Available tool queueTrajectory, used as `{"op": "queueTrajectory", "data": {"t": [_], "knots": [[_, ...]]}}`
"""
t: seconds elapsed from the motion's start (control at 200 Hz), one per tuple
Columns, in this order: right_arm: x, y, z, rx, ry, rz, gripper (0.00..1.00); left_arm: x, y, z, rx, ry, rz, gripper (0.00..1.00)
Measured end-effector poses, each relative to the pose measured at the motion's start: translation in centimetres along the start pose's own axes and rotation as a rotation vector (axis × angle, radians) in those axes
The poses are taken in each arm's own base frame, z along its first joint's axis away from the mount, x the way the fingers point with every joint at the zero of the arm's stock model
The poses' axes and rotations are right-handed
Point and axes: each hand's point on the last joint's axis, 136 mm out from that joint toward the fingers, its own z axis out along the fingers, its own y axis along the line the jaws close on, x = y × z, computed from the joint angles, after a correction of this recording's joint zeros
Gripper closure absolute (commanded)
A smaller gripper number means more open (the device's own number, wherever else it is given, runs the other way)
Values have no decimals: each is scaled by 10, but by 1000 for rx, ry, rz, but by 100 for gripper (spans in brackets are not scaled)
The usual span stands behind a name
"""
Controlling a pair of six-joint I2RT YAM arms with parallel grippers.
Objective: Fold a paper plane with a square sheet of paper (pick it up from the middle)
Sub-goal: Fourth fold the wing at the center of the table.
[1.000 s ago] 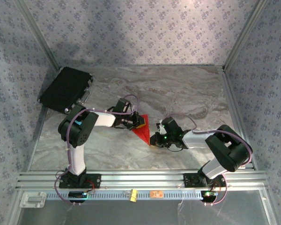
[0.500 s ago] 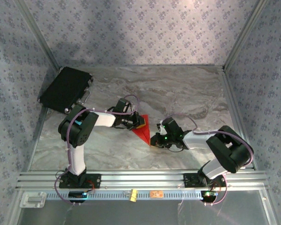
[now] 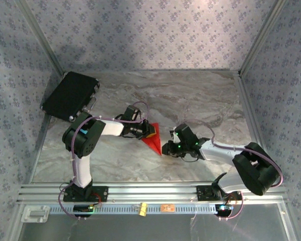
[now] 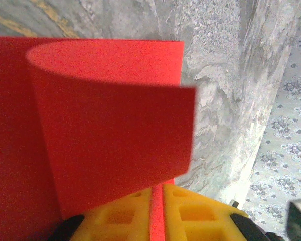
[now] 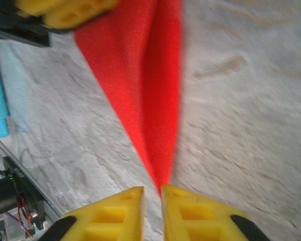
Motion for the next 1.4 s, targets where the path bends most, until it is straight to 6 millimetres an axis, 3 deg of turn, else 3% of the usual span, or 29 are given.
{"op": "queueTrajectory", "data": {"t": [0.165,0.295,0.485,0.665,0.854,1.204,1.399], "knots": [[-24,27,2,-45,-34,-43,97,0,0,0,0,0,0,86],[-31,38,19,-48,-8,-55,97,0,0,0,0,1,0,86],[-33,39,45,-22,37,-58,98,0,0,0,0,0,0,86],[-31,27,57,20,58,-53,98,0,0,0,0,1,0,86],[-19,13,60,21,66,-41,97,0,0,0,0,1,0,86],[-21,20,52,-15,45,-41,97,1,0,0,1,4,0,86],[-35,28,43,-26,15,-43,97,1,0,1,2,4,0,86]]}}
